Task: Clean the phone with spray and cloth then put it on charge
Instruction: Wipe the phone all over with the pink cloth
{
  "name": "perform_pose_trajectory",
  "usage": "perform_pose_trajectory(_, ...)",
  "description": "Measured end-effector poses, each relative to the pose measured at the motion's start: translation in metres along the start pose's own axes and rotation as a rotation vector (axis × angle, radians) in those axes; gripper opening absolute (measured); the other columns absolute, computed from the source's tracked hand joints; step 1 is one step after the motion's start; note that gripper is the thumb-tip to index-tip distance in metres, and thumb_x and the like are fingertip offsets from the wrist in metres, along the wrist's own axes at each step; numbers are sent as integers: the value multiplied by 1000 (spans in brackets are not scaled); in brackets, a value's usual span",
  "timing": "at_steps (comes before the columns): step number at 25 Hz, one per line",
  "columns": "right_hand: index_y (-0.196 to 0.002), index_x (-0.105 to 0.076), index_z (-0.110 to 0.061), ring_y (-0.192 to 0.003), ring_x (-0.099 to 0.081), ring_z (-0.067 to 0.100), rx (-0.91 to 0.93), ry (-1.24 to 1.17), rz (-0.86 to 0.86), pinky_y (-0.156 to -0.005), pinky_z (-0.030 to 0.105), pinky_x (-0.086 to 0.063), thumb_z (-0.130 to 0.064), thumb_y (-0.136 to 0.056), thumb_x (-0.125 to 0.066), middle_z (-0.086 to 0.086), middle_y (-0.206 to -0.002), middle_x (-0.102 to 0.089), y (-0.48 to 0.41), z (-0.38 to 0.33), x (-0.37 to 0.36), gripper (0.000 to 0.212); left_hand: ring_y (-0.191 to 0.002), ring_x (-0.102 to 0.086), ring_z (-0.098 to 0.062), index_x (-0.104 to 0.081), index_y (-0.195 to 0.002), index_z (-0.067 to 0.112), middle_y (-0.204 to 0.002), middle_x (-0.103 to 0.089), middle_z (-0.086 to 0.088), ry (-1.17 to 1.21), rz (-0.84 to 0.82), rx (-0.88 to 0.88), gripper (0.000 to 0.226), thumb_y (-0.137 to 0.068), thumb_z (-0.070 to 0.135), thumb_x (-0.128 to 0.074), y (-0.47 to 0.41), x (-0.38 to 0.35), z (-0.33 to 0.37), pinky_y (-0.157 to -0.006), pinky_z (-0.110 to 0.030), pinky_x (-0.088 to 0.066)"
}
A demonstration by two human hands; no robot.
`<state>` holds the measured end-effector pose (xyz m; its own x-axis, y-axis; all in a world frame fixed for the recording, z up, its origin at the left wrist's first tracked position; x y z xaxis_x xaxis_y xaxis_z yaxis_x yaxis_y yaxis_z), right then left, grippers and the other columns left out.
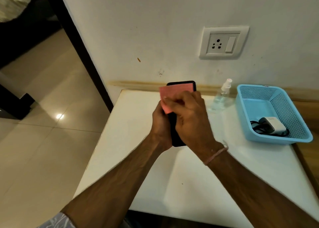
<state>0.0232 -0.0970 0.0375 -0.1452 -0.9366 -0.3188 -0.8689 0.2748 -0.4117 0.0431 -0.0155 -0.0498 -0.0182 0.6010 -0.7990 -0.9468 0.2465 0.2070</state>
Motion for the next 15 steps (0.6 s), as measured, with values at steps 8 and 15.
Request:
perform_pose_trajectory(8,-102,-66,-29,-94,-55,25,345,828,-351,-83,43,-51,-15,-91,-57,-6,-98,-52,-12,-23,-17,19,-101,-68,-30,-71,-117,12,-110,-71,-13,-67,38,33,54,-94,56,-50,3,-4,-1,-90,-37,-55)
perform_pose_trajectory(15,-118,-68,-21,-93,-52,29,435,971,-287,-81,45,-52,-20,-93,-49,2,-101,-55,-31,-25,1,31,-107,-66,-32,-68,-128,13,-120,-69,-14,-137,36,32,65,-91,64,-51,4,-5,3,-96,-42,-51)
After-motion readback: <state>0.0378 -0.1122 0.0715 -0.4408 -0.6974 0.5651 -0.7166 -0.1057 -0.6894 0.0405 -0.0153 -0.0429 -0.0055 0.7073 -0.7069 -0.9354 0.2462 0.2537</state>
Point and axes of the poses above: each hand's wrist, its own y-axis away from the middle knuckle, its own x-axis out of the back of the hand, z = x × y, the point moved 8 cm from there along -y, towards the middle knuckle
